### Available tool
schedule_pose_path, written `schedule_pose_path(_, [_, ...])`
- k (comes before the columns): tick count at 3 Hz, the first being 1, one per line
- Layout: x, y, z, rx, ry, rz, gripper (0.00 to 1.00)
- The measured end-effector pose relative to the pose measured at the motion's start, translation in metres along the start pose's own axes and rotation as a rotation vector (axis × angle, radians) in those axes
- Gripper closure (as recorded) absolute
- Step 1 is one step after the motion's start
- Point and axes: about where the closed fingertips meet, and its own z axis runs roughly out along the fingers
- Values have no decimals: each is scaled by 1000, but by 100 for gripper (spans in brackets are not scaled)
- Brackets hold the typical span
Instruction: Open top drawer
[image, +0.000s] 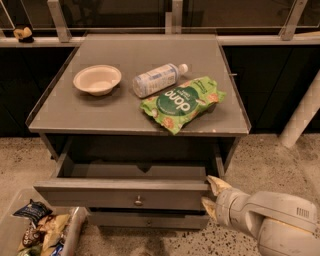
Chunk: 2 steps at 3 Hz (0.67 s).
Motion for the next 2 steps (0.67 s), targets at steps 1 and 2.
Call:
schedule_pose_path(1, [-1,4,-8,5,-15,13,100])
schedule_pose_path(2, [-3,3,-10,5,-15,13,100])
